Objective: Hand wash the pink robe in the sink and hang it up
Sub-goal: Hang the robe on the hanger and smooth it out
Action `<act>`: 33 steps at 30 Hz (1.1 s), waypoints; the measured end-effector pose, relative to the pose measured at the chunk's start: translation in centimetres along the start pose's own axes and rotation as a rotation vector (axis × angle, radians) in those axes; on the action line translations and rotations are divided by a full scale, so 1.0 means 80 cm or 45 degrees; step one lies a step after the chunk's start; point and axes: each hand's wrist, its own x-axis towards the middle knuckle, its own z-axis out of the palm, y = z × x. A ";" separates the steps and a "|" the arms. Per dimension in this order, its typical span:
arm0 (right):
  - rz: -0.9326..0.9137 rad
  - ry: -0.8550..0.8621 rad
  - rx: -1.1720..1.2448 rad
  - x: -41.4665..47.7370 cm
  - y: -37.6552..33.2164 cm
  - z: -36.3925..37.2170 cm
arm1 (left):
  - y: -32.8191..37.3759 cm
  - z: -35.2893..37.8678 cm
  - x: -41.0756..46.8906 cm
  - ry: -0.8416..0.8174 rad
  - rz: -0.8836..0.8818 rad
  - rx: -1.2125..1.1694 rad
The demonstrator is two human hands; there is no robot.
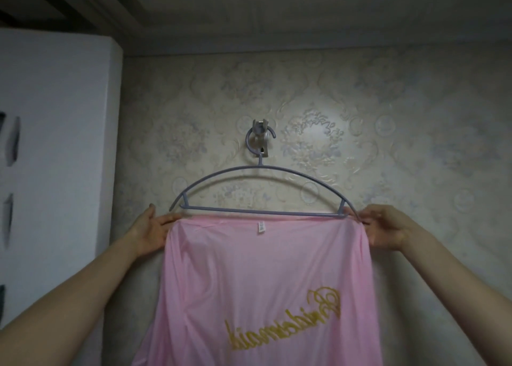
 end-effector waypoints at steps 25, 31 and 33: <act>-1.166 0.872 -2.084 -0.024 -0.005 0.148 | 0.083 0.103 -0.066 0.513 1.086 1.558; -1.293 0.839 -1.501 -0.011 0.061 0.164 | 0.010 0.141 -0.093 0.629 1.254 1.254; -1.270 0.864 -1.482 -0.011 0.075 0.163 | -0.001 0.140 -0.092 0.620 1.307 1.254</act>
